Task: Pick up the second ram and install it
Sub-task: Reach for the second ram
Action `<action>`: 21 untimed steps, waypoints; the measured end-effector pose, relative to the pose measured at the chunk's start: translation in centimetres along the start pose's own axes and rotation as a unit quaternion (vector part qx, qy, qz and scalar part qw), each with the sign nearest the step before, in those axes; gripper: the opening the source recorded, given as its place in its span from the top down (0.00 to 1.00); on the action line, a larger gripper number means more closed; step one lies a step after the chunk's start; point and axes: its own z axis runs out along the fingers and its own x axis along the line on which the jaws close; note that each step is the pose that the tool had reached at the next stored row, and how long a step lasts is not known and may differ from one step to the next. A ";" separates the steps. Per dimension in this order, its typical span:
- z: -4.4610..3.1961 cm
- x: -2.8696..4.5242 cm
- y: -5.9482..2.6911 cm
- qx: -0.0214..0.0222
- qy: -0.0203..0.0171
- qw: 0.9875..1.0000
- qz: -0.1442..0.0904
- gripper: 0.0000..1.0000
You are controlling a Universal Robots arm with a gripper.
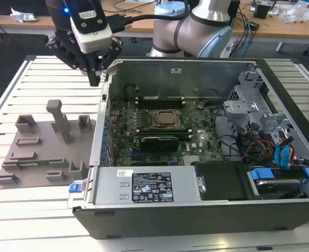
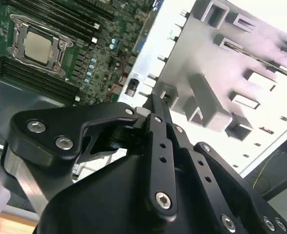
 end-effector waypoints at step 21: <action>-0.09 8.50 -0.64 0.000 0.000 1.000 0.000 0.90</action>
